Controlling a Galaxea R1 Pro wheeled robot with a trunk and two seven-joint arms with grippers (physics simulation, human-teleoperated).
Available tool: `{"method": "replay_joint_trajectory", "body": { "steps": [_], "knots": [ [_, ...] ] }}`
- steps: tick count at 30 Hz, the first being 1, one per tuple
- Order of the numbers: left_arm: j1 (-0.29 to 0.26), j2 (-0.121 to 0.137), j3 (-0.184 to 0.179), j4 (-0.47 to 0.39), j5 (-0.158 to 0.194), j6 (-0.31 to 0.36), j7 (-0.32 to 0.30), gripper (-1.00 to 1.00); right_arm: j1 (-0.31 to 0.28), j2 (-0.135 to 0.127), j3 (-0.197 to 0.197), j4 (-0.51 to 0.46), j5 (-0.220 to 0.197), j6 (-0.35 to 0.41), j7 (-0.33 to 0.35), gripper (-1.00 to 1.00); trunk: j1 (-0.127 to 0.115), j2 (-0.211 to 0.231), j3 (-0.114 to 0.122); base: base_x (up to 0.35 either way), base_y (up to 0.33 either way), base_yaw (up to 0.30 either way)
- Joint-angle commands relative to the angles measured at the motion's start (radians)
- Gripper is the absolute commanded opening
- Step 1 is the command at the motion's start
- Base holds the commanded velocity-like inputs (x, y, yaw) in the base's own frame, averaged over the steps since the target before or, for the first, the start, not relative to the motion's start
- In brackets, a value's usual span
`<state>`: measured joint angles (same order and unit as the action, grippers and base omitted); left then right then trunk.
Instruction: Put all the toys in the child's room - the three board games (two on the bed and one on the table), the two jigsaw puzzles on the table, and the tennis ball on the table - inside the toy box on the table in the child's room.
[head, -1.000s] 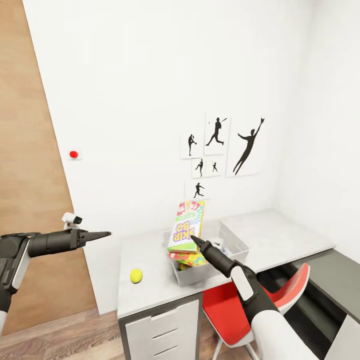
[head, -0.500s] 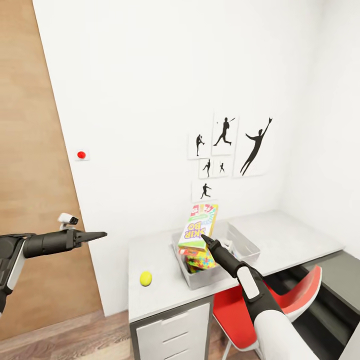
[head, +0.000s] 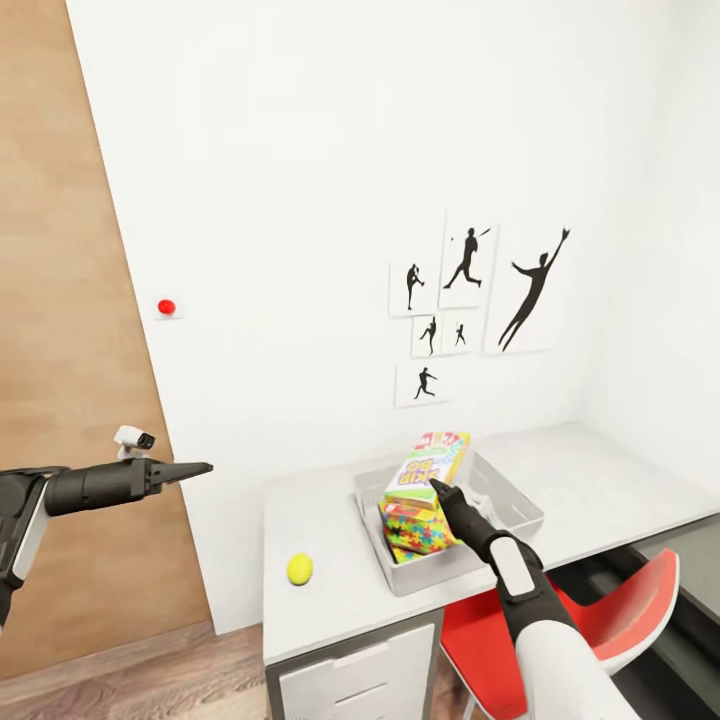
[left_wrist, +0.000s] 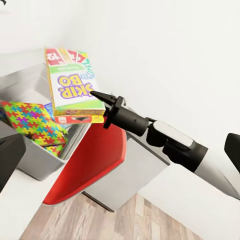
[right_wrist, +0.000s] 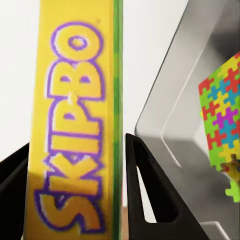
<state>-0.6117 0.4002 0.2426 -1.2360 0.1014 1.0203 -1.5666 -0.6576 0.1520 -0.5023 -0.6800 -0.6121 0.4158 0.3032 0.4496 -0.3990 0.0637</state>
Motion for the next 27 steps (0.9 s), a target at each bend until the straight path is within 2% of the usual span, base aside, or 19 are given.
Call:
{"method": "replay_joint_trajectory", "body": {
  "steps": [1, 7, 12, 18, 19, 24, 27],
  "knots": [
    [0.0, 0.0, 0.0, 0.0, 0.0, 0.011, -0.004, 1.0, -0.001, 0.001, -0.01, -0.001, -0.008, 0.008, -0.003, -1.0, 0.0, -0.001, -0.002, 0.003, 0.0, 0.101],
    [0.0, 0.0, 0.001, 0.001, 0.0, 0.011, -0.004, 1.0, -0.001, 0.002, -0.017, -0.001, -0.013, -0.075, -0.014, -1.0, 0.0, -0.001, -0.011, 0.001, 0.0, 0.101],
    [0.0, 0.0, 0.0, 0.0, 0.0, 0.011, -0.004, 1.0, -0.002, 0.002, -0.04, -0.001, -0.012, -0.093, -0.015, -1.0, 0.0, -0.001, -0.019, 0.0, 0.0, 0.1],
    [0.0, 0.0, 0.0, 0.001, -0.001, 0.011, -0.004, 1.0, -0.001, 0.01, -0.048, -0.008, -0.014, -0.162, -0.017, -1.0, 0.0, -0.001, -0.026, 0.0, 0.0, 0.078],
    [0.0, 0.0, 0.0, 0.0, -0.001, 0.011, -0.004, 1.0, -0.002, 0.014, -0.048, -0.01, -0.014, -0.182, -0.031, -1.0, 0.0, -0.001, -0.026, 0.0, 0.0, 0.021],
    [0.0, -0.001, 0.0, 0.001, -0.001, 0.01, -0.004, 1.0, -0.025, 0.023, -0.045, -0.016, -0.023, -0.264, -0.242, -1.0, 0.0, -0.001, -0.026, 0.0, 0.0, 0.005],
    [0.0, -0.001, 0.0, 0.0, -0.001, 0.009, -0.004, 1.0, -0.041, 0.023, -0.043, -0.015, -0.028, -0.294, -0.29, -1.0, 0.0, -0.001, -0.026, 0.0, 0.0, 0.0]
  ]
}}
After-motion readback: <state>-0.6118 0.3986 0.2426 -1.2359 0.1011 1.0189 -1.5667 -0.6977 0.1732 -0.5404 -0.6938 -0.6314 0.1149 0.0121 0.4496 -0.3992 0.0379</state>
